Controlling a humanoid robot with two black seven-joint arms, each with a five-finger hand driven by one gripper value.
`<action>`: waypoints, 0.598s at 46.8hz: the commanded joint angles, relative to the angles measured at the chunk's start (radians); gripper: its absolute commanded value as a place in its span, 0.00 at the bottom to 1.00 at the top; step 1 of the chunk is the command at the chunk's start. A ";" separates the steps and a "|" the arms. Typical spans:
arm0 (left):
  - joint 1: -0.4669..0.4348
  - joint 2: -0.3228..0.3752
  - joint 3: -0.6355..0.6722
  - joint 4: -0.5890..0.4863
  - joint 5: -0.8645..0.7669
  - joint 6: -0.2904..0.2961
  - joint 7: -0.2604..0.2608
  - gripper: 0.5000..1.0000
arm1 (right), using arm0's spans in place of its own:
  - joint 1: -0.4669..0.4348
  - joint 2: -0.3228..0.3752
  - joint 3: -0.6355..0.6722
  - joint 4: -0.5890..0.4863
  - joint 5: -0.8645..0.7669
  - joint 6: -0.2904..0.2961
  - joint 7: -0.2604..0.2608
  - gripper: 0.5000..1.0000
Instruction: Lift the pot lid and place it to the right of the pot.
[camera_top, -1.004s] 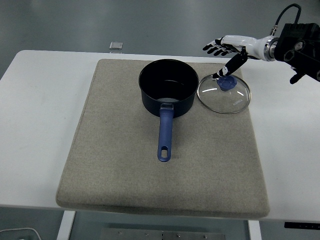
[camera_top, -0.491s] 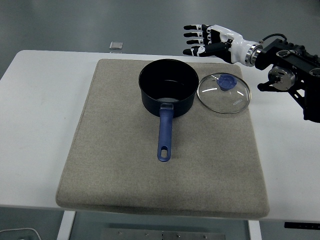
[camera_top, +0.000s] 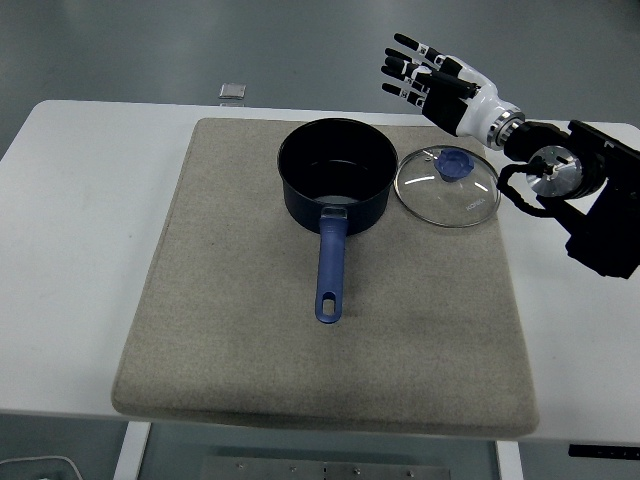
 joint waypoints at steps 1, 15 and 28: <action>0.000 0.000 0.000 0.000 0.000 0.000 0.000 1.00 | -0.011 0.000 0.002 0.000 0.055 0.000 -0.012 0.80; 0.000 0.000 0.000 0.000 0.000 0.000 0.000 1.00 | -0.037 -0.005 -0.001 0.002 0.072 -0.011 -0.022 0.80; 0.000 0.000 0.000 0.000 0.000 0.000 0.000 1.00 | -0.040 -0.014 -0.005 0.002 0.057 -0.029 -0.021 0.80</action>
